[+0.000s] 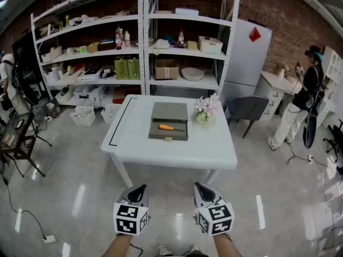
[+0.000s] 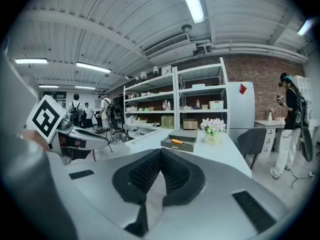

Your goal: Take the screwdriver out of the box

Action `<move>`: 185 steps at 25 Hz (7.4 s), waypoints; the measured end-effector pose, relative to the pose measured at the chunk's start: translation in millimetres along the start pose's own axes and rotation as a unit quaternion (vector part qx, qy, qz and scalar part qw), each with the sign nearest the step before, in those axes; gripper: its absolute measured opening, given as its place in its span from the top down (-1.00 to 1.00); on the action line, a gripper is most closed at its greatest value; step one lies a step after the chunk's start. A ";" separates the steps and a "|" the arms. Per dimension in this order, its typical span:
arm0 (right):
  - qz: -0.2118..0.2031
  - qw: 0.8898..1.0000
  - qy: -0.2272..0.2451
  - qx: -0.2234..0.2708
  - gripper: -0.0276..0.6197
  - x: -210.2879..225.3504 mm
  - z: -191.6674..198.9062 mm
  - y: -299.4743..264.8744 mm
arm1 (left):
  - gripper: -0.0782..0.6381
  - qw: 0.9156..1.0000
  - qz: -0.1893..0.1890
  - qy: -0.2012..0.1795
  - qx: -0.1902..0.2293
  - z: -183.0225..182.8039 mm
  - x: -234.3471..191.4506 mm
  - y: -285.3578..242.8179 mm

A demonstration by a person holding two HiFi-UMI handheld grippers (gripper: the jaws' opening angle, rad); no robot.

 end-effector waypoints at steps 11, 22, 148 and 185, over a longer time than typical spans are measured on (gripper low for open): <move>0.008 1.000 0.008 0.002 0.90 -2.6 0.3 -17.5 | 0.77 1.000 0.011 0.001 0.002 1.1 -11.0 -11.6; -0.007 1.000 0.005 0.008 0.87 28.0 -4.6 -58.6 | 0.77 1.000 0.000 0.001 -0.002 -11.4 -20.9 -52.8; -0.309 0.832 0.234 -0.397 0.54 108.7 28.6 -535.5 | 0.77 0.993 0.066 0.055 -0.079 -50.1 -262.3 -440.0; -0.209 0.966 0.102 -0.112 0.55 148.6 -81.8 -437.2 | 0.77 0.999 -0.008 0.023 -0.024 -112.9 -199.4 -371.5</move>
Point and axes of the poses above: the fingertips, and each gripper's own axes: y backward along the fingers, x to its right, z out of its underside, the point moved 8 cm from there along y, backward along the fingers, and after that the axes turned 4 degrees about x, right-handed, at the moved point
